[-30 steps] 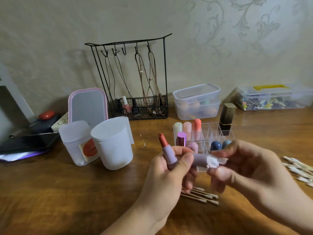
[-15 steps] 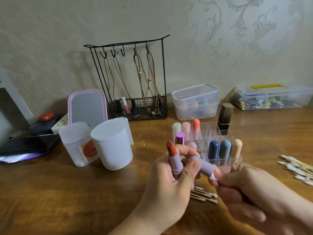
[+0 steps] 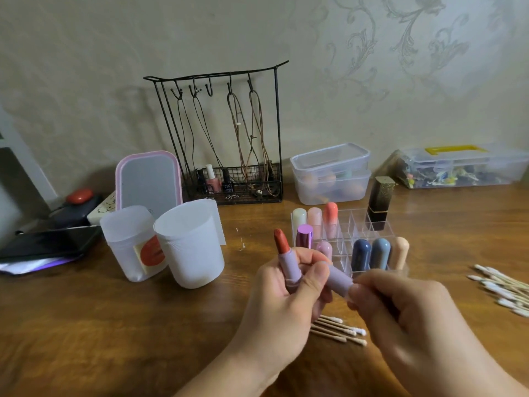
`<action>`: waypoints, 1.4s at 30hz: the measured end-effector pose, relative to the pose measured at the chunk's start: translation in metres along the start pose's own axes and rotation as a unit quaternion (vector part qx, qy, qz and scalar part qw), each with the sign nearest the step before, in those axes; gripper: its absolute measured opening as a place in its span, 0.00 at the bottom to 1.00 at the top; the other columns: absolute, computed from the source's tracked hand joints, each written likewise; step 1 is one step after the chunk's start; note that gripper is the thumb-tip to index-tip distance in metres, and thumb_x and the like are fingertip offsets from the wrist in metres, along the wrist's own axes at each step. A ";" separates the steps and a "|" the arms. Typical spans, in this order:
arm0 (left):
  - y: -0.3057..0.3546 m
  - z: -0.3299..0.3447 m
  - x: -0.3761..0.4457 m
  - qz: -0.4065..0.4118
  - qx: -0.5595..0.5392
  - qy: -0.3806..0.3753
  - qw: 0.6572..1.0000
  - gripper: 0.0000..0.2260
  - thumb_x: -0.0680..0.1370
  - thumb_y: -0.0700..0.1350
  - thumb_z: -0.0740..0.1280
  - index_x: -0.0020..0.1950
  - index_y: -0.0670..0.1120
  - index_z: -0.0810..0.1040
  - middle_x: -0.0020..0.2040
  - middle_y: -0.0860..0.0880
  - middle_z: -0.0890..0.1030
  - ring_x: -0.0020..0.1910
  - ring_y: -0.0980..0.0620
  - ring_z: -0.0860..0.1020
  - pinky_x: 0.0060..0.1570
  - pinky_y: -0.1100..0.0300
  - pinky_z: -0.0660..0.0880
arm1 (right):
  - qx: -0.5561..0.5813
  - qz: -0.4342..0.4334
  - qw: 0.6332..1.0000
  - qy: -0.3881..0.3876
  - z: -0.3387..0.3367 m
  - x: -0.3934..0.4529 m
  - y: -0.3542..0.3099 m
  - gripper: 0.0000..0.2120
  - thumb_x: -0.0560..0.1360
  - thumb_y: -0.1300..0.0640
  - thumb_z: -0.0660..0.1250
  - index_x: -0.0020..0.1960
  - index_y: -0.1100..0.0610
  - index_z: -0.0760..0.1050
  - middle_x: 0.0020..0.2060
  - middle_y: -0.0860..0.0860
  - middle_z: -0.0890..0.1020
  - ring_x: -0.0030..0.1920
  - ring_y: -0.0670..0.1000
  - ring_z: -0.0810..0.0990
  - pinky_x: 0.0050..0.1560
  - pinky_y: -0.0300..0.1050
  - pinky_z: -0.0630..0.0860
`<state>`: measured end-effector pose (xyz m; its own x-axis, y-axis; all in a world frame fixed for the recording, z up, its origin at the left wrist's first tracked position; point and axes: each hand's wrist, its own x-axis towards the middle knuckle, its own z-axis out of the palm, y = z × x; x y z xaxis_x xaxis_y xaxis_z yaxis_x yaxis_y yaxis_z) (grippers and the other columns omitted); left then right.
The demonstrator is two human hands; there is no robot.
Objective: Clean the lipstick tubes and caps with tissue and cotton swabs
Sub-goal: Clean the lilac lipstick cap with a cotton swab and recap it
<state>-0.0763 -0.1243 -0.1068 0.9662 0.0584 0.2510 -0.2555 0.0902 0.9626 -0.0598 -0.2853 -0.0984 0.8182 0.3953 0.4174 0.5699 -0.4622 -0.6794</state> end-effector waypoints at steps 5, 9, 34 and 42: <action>0.002 -0.001 -0.003 0.077 0.110 0.004 0.991 0.10 0.77 0.49 0.65 0.52 0.44 0.78 0.32 0.55 0.79 0.31 0.58 0.77 0.36 0.67 0.74 | 0.571 0.372 0.725 -0.098 -0.002 0.009 -0.009 0.14 0.76 0.63 0.60 0.32 0.61 0.71 0.23 0.54 0.61 0.14 0.45 0.58 0.19 0.29 0.54; 0.007 -0.003 0.000 0.051 0.105 0.017 0.993 0.09 0.77 0.46 0.65 0.48 0.41 0.79 0.30 0.52 0.79 0.29 0.59 0.75 0.32 0.68 0.71 | 0.115 0.062 0.990 -0.052 -0.010 0.005 -0.002 0.22 0.78 0.36 0.57 0.36 0.51 0.71 0.25 0.49 0.73 0.22 0.47 0.68 0.22 0.40 0.65; 0.006 -0.006 -0.001 0.149 0.167 -0.050 0.973 0.08 0.77 0.48 0.65 0.52 0.46 0.78 0.37 0.51 0.79 0.33 0.56 0.77 0.35 0.63 0.76 | 0.622 0.355 0.678 -0.165 -0.006 0.017 -0.006 0.12 0.50 0.63 0.71 0.27 0.59 0.68 0.18 0.47 0.54 0.10 0.45 0.57 0.23 0.34 0.48; 0.012 -0.024 0.015 0.095 -0.016 0.053 0.994 0.08 0.74 0.49 0.68 0.47 0.46 0.80 0.34 0.46 0.78 0.29 0.53 0.71 0.30 0.64 0.69 | 0.615 0.315 0.713 -0.119 -0.023 0.016 0.006 0.13 0.54 0.56 0.71 0.27 0.56 0.65 0.22 0.49 0.55 0.15 0.48 0.58 0.23 0.45 0.49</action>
<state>-0.0656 -0.0986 -0.0941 0.8917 0.1813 0.4148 -0.4362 0.0986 0.8945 -0.0414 -0.2995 -0.0815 0.7631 0.6079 -0.2193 -0.5228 0.3813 -0.7624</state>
